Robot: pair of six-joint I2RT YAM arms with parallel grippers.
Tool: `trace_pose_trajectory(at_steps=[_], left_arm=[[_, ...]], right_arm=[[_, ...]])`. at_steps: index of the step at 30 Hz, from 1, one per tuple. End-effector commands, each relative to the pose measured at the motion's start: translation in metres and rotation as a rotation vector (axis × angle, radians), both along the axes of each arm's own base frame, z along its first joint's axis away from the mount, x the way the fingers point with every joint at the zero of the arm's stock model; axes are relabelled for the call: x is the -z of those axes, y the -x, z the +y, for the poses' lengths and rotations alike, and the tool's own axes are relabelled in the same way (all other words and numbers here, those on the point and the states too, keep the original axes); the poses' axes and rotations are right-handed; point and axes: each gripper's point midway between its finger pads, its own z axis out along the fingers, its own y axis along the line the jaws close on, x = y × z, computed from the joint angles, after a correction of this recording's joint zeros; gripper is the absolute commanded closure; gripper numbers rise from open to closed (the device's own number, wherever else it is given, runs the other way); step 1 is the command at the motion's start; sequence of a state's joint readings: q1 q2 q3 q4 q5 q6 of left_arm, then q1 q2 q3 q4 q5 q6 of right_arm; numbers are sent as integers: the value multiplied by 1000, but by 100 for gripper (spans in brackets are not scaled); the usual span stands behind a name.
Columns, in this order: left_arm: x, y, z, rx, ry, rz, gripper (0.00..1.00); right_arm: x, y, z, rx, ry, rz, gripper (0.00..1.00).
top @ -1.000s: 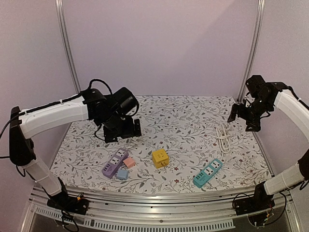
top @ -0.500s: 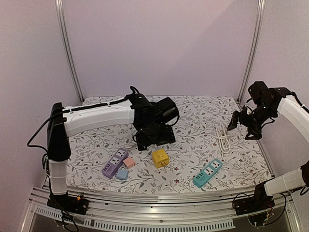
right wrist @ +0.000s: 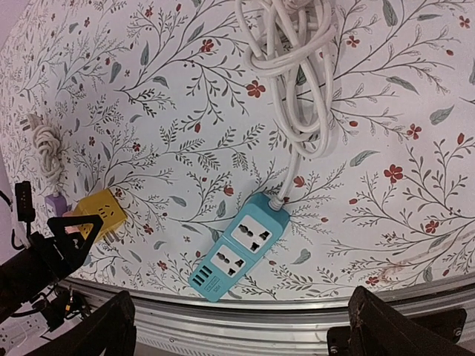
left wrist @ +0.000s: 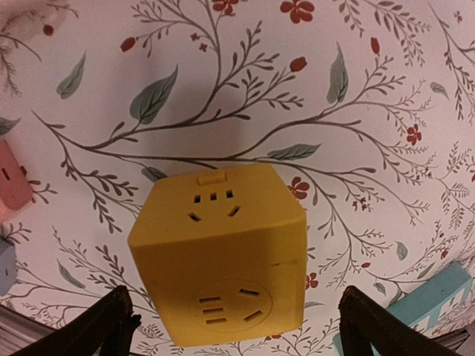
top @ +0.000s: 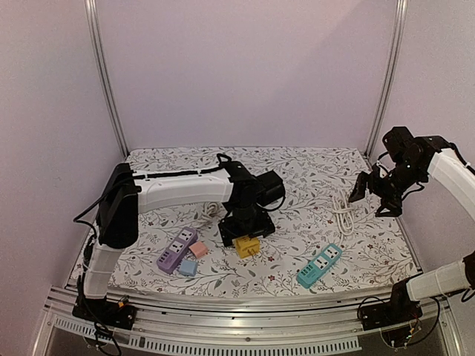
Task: Insert the plug
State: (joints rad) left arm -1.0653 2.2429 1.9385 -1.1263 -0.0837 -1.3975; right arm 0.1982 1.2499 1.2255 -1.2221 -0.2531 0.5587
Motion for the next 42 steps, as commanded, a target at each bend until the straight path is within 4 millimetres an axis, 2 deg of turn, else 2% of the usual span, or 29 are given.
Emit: trace_pose_trajectory(at_steps=[1,6,9,16,19,26,31,39,42], left_arm=[[2,11,-7,-36,7,26,5],[15,16,-13,-30,17,35,13],[18,15,-19,-20,29,29,22],[15,11,-18,20,30,-1,53],[11,12,-18,62,35,-8,61],[-11,12,-13,192,78,-95,67],[-24,20,-23,372,214,-167,67],[-48,39,-26,693,313,-239,69],[-64,43,-27,784,359,-296,68]], right_arm=[[0,9,3,-26,-8,11,1],[3,11,6,-46,-5,20,1],[5,11,8,-51,-4,24,1],[6,9,8,-53,4,26,1],[7,8,6,-51,11,26,1],[5,8,4,-48,24,22,1],[-1,5,11,-43,-25,-28,1],[-39,9,31,-107,-168,-176,1],[-54,14,38,-139,-223,-221,1]])
